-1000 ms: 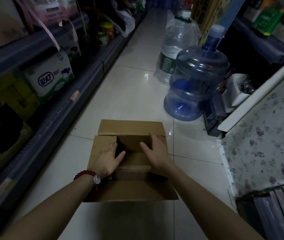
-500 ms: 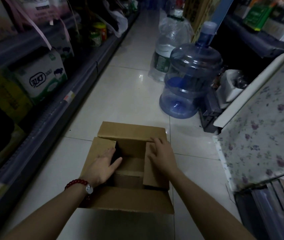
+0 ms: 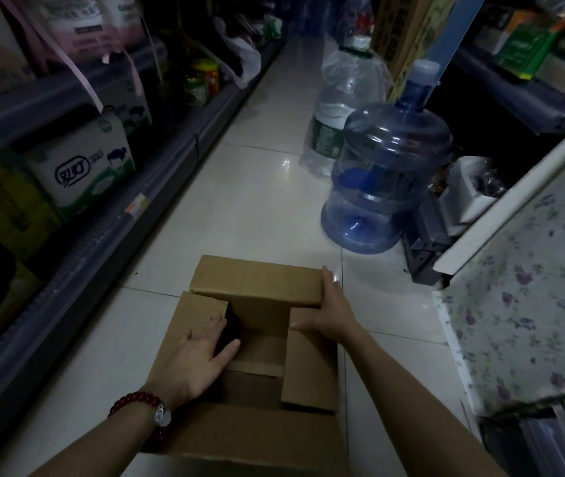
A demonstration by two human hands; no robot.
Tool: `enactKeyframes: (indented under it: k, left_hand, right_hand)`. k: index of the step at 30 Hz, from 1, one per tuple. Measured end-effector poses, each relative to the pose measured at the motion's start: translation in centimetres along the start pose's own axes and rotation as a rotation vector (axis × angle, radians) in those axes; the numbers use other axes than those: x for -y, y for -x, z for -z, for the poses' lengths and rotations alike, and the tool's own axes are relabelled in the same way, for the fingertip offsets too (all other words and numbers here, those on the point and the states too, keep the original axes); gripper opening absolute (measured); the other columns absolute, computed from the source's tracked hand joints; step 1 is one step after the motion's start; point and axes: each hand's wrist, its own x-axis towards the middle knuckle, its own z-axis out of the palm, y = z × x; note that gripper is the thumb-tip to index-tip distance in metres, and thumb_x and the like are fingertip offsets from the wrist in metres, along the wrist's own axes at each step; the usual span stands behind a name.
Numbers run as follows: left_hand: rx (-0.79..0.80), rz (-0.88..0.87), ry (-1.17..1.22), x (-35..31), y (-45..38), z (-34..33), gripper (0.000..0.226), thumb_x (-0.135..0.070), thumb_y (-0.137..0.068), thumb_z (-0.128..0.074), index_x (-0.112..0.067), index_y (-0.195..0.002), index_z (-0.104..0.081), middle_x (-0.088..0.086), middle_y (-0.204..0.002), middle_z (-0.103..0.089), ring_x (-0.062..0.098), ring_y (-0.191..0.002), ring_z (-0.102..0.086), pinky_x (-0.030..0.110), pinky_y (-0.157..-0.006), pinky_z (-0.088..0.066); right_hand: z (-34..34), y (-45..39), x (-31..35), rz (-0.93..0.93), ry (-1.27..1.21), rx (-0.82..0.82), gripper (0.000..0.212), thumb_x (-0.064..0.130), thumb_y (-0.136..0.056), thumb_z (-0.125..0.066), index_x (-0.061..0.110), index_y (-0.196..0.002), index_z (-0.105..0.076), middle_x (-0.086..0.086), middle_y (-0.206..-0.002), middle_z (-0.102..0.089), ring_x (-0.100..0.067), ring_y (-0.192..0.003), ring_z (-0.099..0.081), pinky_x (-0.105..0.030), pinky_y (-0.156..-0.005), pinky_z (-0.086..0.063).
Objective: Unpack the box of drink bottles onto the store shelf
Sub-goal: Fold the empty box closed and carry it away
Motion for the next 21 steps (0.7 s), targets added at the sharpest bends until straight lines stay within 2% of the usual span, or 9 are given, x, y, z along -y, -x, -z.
enactKeyframes:
  k: [2,4,8,11,14,17,19,21]
  left_hand:
    - [0.008,0.009,-0.009,-0.3,0.2,0.1,0.060,-0.047,-0.099,-0.025,-0.025,-0.151,-0.007,-0.003,-0.160,-0.003,0.020,-0.147,-0.007,0.035,-0.118,-0.002]
    - [0.006,0.002,-0.013,-0.1,0.1,-0.1,0.060,-0.047,-0.099,-0.025,-0.024,-0.151,-0.007,-0.002,-0.160,-0.003,0.019,-0.147,-0.006,0.035,-0.118,-0.001]
    - [-0.002,-0.014,0.000,0.5,-0.2,-0.4,0.063,-0.051,-0.097,-0.025,-0.023,-0.151,-0.010,-0.002,-0.160,-0.005,0.015,-0.147,-0.007,0.035,-0.118,0.000]
    - [0.000,-0.014,-0.009,0.3,0.0,-0.3,0.062,-0.050,-0.097,-0.026,-0.024,-0.151,-0.009,-0.004,-0.160,-0.004,0.017,-0.147,-0.006,0.035,-0.118,-0.001]
    - [0.005,-0.021,-0.005,0.1,0.3,-0.2,0.062,-0.049,-0.097,-0.027,-0.024,-0.151,-0.009,-0.003,-0.160,-0.002,0.018,-0.147,-0.004,0.036,-0.118,0.000]
    - [0.010,-0.032,-0.004,0.0,0.3,-0.2,0.063,-0.050,-0.097,-0.027,-0.023,-0.151,-0.009,-0.001,-0.160,-0.003,0.017,-0.148,-0.004,0.036,-0.118,0.001]
    - [0.012,-0.036,-0.002,0.1,0.4,-0.1,0.064,-0.051,-0.097,-0.028,-0.023,-0.151,-0.009,-0.002,-0.160,-0.003,0.016,-0.147,-0.006,0.035,-0.118,-0.001]
    - [0.007,-0.049,0.020,0.3,0.5,0.1,0.065,-0.051,-0.096,-0.030,-0.023,-0.151,-0.010,-0.003,-0.160,-0.005,0.015,-0.147,-0.009,0.035,-0.119,-0.004]
  right_hand:
    - [-0.4,0.4,0.0,0.026,-0.023,-0.061,0.138,0.032,-0.059,-0.088,0.033,-0.150,0.016,-0.003,-0.157,-0.007,-0.032,-0.143,-0.020,-0.050,-0.110,-0.032]
    - [-0.7,1.1,0.2,0.040,-0.028,-0.115,0.141,0.030,-0.059,-0.089,0.041,-0.146,0.022,-0.004,-0.153,-0.012,-0.032,-0.139,-0.026,-0.050,-0.107,-0.037]
    - [-0.7,2.5,1.0,0.068,0.049,-0.240,0.142,0.034,-0.058,-0.088,0.053,-0.139,0.027,-0.011,-0.136,-0.031,-0.031,-0.121,-0.043,-0.049,-0.099,-0.046]
    - [-0.4,3.0,1.3,0.066,0.136,-0.304,0.143,0.042,-0.057,-0.088,0.054,-0.136,0.031,-0.013,-0.131,-0.039,-0.029,-0.116,-0.047,-0.047,-0.096,-0.048]
    - [-0.2,3.3,1.4,0.045,0.165,-0.291,0.140,0.046,-0.056,-0.086,0.051,-0.140,0.025,-0.014,-0.133,-0.040,-0.030,-0.118,-0.045,-0.048,-0.096,-0.047]
    - [-0.1,3.7,1.5,0.043,0.219,-0.323,0.128,0.049,-0.058,-0.084,0.040,-0.148,0.007,-0.012,-0.148,-0.026,-0.033,-0.134,-0.031,-0.050,-0.107,-0.039]
    - [-0.2,4.0,1.6,0.076,0.331,-0.376,0.121,0.055,-0.062,-0.080,0.031,-0.151,-0.002,-0.009,-0.160,-0.004,-0.035,-0.147,-0.007,-0.050,-0.116,-0.021]
    - [-0.4,4.4,1.5,0.138,0.459,-0.427,0.116,0.059,-0.066,-0.075,0.023,-0.153,-0.007,-0.009,-0.162,0.006,-0.034,-0.149,0.006,-0.048,-0.118,-0.005]
